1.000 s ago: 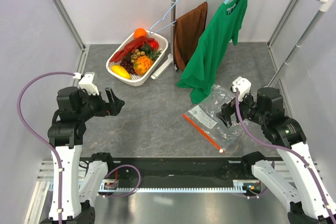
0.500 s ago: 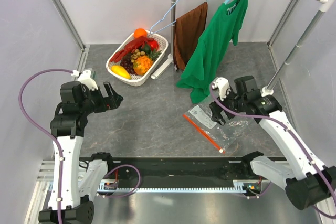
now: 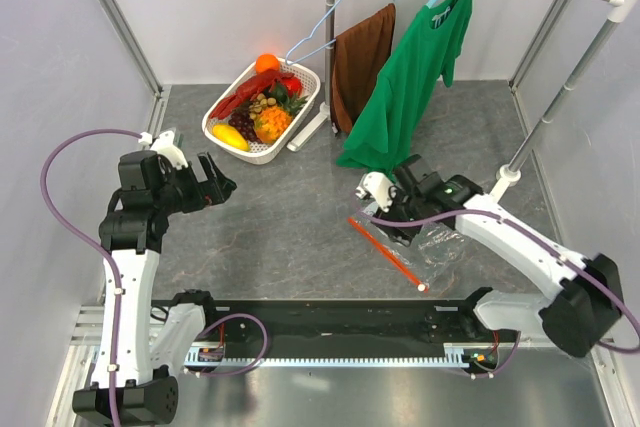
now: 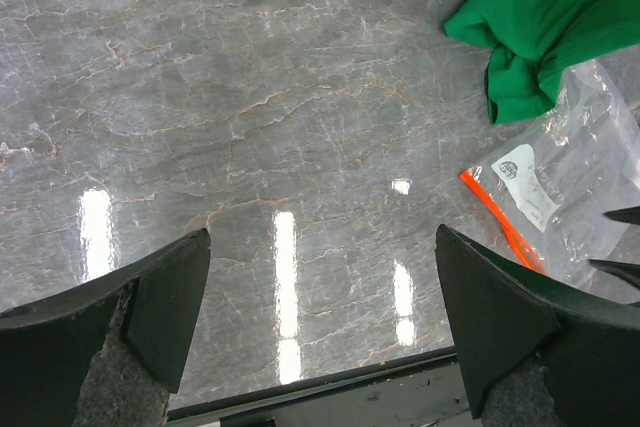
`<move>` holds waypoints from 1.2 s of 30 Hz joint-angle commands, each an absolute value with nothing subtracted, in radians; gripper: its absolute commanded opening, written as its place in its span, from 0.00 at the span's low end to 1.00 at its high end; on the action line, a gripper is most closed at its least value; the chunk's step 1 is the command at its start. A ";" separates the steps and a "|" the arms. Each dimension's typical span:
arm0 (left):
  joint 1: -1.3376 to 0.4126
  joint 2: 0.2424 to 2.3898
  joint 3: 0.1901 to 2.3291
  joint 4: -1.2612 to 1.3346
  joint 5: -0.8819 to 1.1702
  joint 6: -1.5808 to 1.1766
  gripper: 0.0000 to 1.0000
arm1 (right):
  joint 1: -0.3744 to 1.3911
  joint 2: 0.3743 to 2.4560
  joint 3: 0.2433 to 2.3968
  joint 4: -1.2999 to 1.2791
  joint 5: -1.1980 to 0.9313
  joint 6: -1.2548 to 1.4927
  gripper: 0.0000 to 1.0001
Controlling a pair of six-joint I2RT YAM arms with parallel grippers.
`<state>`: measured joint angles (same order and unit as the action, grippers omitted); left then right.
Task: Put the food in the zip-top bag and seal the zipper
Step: Pick up the zipper food storage bag at the center of the board.
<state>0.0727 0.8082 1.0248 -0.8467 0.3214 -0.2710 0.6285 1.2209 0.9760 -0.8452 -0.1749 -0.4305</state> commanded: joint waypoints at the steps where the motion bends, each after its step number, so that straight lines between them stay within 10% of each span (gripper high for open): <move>1: 0.083 0.802 1.025 -0.805 0.325 -0.307 1.00 | 0.689 1.313 0.982 -0.801 -0.104 -0.361 0.64; 27: 0.101 0.815 1.005 -0.785 0.339 -0.333 1.00 | 0.816 1.640 1.009 -0.792 0.117 -0.213 0.60; 33: 0.101 0.796 0.982 -0.779 0.348 -0.331 1.00 | 0.821 1.648 1.005 -0.776 0.115 -0.198 0.34; 36: 0.103 0.790 0.970 -0.772 0.363 -0.331 1.00 | 0.821 1.640 1.009 -0.778 0.127 -0.202 0.02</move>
